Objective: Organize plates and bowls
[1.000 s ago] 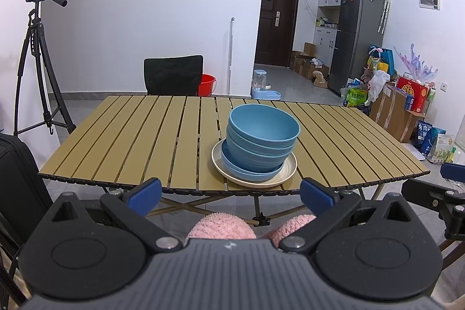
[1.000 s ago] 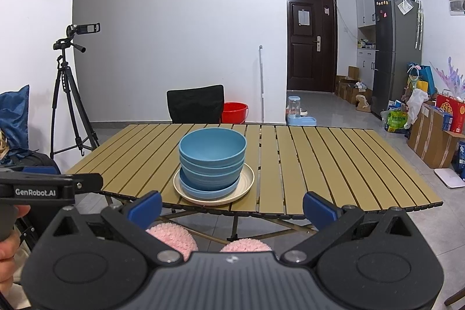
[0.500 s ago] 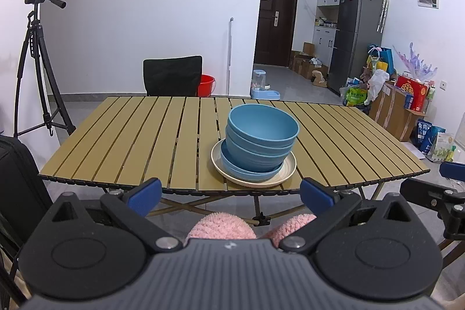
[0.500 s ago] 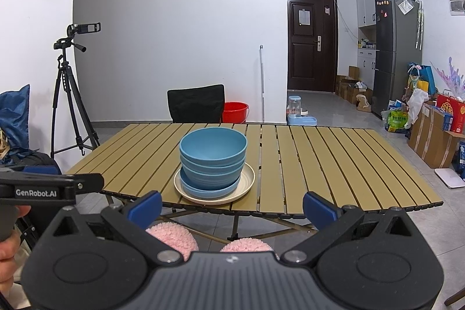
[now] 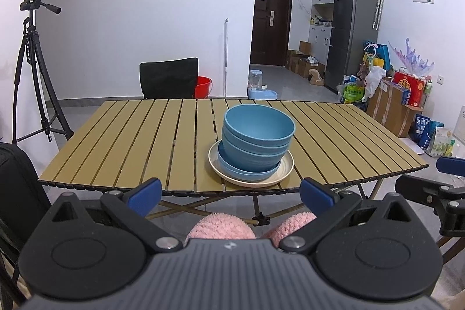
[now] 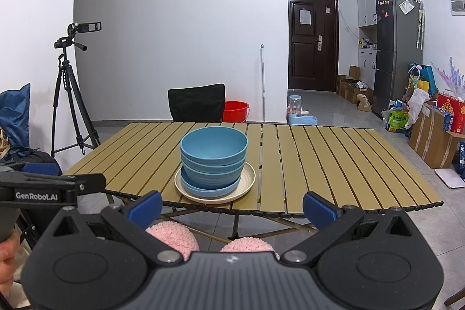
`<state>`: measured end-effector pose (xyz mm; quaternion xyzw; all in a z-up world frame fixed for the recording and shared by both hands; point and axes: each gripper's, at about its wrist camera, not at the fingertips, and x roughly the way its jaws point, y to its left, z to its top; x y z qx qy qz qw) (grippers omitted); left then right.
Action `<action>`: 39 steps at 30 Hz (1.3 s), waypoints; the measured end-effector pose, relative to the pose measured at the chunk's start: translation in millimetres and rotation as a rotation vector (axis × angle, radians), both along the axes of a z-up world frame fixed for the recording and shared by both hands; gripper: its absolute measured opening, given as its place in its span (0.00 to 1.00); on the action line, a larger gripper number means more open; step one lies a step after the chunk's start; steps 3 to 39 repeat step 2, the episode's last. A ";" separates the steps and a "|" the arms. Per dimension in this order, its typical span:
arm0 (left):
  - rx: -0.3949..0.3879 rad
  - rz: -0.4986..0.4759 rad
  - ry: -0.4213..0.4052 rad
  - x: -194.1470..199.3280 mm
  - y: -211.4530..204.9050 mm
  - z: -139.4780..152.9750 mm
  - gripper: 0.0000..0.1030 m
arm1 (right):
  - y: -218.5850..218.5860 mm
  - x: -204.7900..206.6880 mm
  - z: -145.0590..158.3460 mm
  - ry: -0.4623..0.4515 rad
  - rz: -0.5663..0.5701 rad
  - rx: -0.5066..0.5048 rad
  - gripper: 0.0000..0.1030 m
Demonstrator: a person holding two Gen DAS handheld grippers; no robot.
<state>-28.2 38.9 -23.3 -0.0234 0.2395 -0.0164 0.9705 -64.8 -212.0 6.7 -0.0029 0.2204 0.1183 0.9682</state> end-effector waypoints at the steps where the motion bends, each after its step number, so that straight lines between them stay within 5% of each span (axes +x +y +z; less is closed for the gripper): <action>1: -0.001 -0.001 0.001 0.2 0.3 0.2 1.00 | -1.3 0.4 -0.1 0.001 0.002 0.000 1.00; 39: -0.002 -0.002 0.001 0.3 0.3 0.3 1.00 | -1.4 0.3 -0.3 0.002 0.003 0.000 1.00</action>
